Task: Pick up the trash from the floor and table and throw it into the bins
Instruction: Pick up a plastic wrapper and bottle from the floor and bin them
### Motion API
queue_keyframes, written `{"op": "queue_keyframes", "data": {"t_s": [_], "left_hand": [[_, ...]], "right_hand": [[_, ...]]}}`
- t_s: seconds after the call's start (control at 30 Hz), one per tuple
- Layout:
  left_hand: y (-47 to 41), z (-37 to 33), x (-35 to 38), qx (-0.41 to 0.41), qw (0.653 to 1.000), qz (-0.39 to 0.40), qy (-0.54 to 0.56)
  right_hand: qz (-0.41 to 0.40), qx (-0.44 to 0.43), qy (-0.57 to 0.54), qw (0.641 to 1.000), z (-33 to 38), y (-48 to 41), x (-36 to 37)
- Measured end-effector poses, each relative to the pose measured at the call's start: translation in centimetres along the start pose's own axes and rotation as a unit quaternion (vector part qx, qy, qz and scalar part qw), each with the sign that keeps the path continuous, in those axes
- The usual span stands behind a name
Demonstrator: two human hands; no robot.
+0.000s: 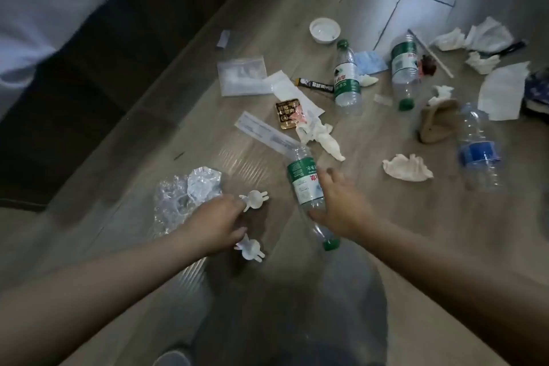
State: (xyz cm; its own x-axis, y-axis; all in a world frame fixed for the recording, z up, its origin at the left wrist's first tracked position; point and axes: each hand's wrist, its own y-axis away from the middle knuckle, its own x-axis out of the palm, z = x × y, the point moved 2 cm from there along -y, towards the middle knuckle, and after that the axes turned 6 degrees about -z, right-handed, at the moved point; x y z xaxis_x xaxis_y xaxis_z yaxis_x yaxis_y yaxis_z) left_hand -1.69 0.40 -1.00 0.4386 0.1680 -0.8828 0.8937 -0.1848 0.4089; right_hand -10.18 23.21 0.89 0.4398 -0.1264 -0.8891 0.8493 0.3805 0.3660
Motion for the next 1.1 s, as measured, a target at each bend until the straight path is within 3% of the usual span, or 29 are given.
{"op": "queue_keyframes", "data": {"t_s": [0.1, 0.3, 0.77, 0.93, 1.1], "left_hand": [[-0.8, 0.4, 1.2, 0.049, 0.999, -0.019, -0.009], [-1.4, -0.7, 0.4, 0.057, 0.996, -0.065, -0.027], [0.7, -2.0, 5.3, 0.137, 0.984, 0.056, -0.103], [-0.5, -2.0, 5.8, 0.149, 0.981, 0.019, -0.123], [-0.7, -2.3, 6.2, 0.122, 0.987, 0.033, -0.097]], "right_hand": [[-0.027, 0.006, -0.011, 1.000, -1.1, -1.9, 0.1], [0.006, 0.038, -0.023, 0.999, -1.9, 0.2, 1.6], [0.036, 0.050, -0.023, 0.998, -1.8, 0.6, 3.6], [0.029, 0.039, -0.017, 0.999, -1.3, 0.0, 3.8], [0.035, 0.045, -0.024, 0.998, -0.8, -0.1, 3.9]]}}
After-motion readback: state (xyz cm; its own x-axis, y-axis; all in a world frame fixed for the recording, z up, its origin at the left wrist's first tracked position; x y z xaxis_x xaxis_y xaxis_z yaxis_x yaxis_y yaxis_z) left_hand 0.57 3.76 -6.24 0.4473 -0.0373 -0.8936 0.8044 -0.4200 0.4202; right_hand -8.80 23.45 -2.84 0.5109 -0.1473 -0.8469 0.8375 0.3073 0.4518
